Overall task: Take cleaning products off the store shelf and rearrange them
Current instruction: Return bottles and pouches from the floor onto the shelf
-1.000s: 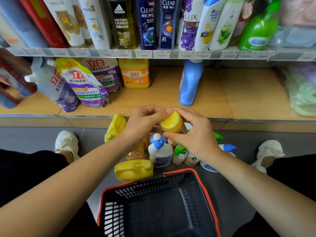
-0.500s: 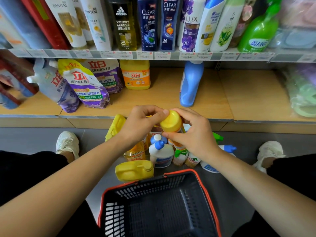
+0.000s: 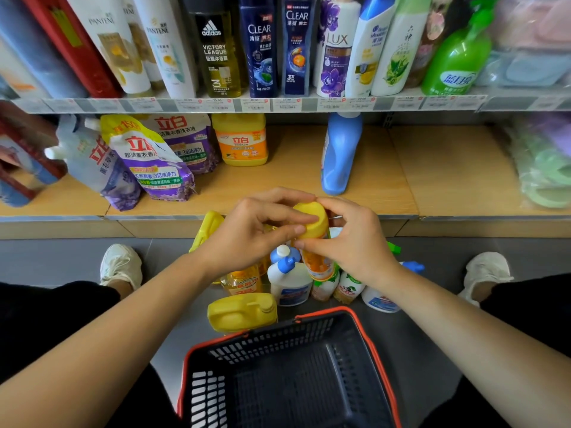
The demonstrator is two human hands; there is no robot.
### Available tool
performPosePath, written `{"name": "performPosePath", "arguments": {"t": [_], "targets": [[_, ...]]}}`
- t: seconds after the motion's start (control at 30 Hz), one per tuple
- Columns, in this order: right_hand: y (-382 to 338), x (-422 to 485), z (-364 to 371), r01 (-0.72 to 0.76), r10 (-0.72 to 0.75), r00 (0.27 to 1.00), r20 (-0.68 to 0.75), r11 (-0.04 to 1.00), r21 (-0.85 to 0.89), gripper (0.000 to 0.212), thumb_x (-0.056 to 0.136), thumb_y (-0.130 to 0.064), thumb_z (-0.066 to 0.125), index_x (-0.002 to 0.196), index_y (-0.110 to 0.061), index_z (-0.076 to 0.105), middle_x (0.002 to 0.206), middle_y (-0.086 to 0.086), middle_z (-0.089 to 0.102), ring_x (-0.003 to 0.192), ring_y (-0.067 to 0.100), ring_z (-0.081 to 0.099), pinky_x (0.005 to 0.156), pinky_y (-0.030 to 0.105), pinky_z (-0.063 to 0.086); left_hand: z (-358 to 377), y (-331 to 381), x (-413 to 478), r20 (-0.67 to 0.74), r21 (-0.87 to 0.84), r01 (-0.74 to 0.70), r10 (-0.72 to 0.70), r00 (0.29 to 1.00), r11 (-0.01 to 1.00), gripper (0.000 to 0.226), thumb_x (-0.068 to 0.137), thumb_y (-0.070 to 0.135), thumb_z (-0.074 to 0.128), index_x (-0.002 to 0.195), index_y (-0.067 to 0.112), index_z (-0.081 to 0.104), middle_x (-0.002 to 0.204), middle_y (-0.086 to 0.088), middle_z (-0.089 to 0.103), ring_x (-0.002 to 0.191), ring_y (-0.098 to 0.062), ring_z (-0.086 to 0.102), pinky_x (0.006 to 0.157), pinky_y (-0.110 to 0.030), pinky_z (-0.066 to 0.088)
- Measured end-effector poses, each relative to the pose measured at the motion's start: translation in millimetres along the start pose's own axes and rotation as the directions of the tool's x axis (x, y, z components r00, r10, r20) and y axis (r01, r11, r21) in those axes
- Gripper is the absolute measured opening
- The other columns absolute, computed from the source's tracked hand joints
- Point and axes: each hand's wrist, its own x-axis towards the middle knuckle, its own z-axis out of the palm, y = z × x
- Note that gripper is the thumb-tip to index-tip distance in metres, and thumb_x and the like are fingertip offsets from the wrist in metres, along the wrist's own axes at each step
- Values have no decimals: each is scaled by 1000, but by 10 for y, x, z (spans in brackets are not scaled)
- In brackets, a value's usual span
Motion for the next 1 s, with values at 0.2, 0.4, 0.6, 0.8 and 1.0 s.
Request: {"name": "performPosePath", "arguments": {"t": [0.2,0.4,0.6,0.8,1.0], "targets": [[53,-8,-3,-16,15,1000,15,999,49,65,72,-28,90,130,-27,63,114,-14,67,106,-1,61,83,10,49,-59,-51,-19,-43,170,-44,52,998,984,27,92,-3,68,111,13,78,125,-2,69,116,-18,63,88,-45,56],[137,53,-79,-69,78,996,-34,977,203,59,81,-27,83,136,-28,62,120,-9,70,114,9,65,91,36,57,8,-184,-21,-138,117,115,-98,986,986,33,92,11,72,124,18,71,113,4,70,104,-9,67,84,-34,59],[113,173,-253,-104,206,962,-181,884,456,43,78,-22,82,116,-38,69,108,-5,75,101,12,70,74,24,57,202,-473,-141,323,127,338,-362,875,932,66,82,51,79,141,42,50,125,24,66,115,4,61,94,-25,51],[206,258,-443,-196,390,898,-204,770,607,36,86,-19,77,120,-23,66,113,6,68,103,25,68,81,40,60,279,-644,-159,264,-144,446,-400,878,884,46,82,28,82,124,22,65,112,3,74,105,-14,69,90,-33,58],[347,314,-630,-290,493,844,-210,750,594,17,94,-17,69,108,-25,64,105,4,66,95,23,68,74,37,60,247,-479,-62,-20,-442,456,-517,856,772,57,66,29,84,120,20,69,104,-2,77,88,-16,73,71,-25,59]]}}
